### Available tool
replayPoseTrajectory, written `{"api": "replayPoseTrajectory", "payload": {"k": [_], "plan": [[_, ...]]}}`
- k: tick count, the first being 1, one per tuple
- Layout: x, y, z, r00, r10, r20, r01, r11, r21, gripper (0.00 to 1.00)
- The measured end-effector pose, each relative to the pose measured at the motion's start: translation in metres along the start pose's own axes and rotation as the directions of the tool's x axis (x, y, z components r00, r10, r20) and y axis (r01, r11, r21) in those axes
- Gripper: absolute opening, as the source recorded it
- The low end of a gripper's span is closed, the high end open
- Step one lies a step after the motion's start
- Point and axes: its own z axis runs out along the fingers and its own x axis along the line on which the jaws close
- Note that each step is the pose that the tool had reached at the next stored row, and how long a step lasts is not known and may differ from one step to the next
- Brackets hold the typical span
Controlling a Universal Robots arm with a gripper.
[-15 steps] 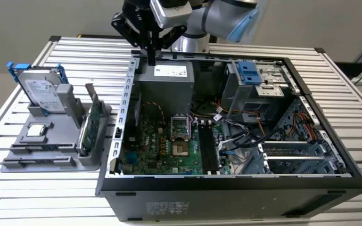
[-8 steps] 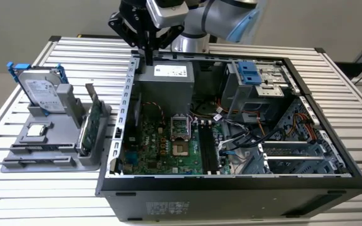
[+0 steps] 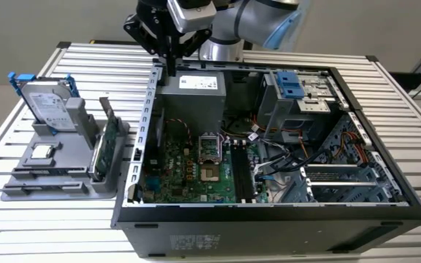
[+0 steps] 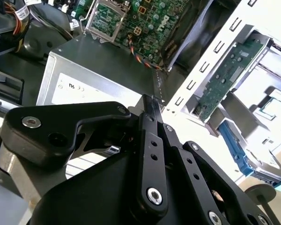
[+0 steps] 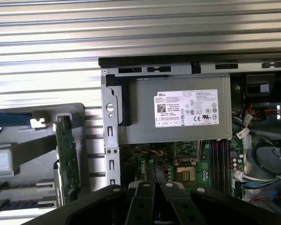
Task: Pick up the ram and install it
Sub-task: 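Reach for the ram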
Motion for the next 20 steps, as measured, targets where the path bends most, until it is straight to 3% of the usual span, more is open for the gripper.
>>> {"api": "replayPoseTrajectory", "payload": {"k": [20], "plan": [[0.0106,-0.0008,-0.0002,1.0,0.0,0.0,0.0,1.0,0.0,0.0]]}}
